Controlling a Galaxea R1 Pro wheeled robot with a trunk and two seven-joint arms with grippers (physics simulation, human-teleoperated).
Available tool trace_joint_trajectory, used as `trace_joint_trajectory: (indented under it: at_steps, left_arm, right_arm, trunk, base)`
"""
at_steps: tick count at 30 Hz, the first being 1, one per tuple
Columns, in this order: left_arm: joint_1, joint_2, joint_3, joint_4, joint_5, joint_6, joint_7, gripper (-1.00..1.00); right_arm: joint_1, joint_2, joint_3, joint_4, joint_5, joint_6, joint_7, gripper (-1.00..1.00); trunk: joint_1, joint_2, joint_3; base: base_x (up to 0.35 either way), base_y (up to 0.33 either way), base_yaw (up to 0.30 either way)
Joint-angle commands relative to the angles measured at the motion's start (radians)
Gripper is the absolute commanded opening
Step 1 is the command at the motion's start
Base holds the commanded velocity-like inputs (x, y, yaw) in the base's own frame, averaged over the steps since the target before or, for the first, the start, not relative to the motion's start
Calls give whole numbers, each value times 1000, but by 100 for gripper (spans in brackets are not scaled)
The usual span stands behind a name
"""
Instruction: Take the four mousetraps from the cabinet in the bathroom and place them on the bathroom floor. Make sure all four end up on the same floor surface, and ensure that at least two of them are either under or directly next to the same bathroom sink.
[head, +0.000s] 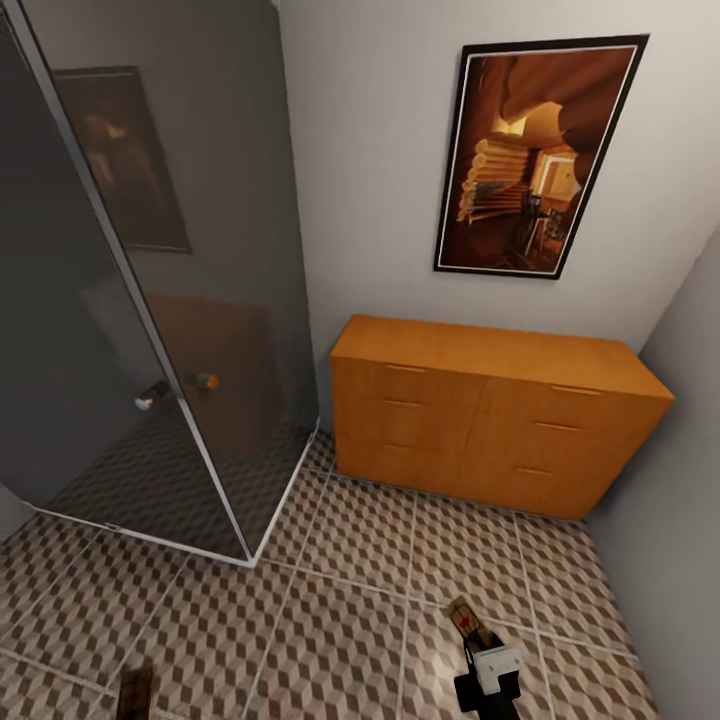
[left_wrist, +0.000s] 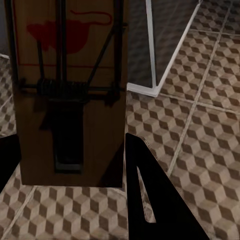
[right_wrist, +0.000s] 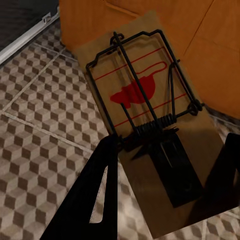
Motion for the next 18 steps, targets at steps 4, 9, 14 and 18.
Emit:
trace_joint_trajectory:
  at_steps: [4, 9, 14, 18]
  left_arm:
    - [-2, -1, -8, 3, -4, -3, 10, -100]
    - [-2, -1, -8, 3, -4, -3, 10, -100]
    - [-2, -1, -8, 3, -4, -3, 10, -100]
    - [-2, -1, -8, 3, -4, -3, 10, -100]
  right_arm:
    - [0, 0, 4, 1, 7, -1, -10, -100]
    - [1, 0, 4, 1, 7, -1, -10, -100]
    - [1, 0, 4, 1, 7, -1, -10, -100]
    - [2, 0, 4, 2, 7, -1, -10, -100]
  trunk:
    - [1, -2, -2]
    - [1, -2, -2]
    - [1, -2, -2]
    - [1, -2, -2]
  base:
    - [0, 0, 251]
    - [0, 0, 251]
    - [0, 0, 251]
    - [0, 0, 251]
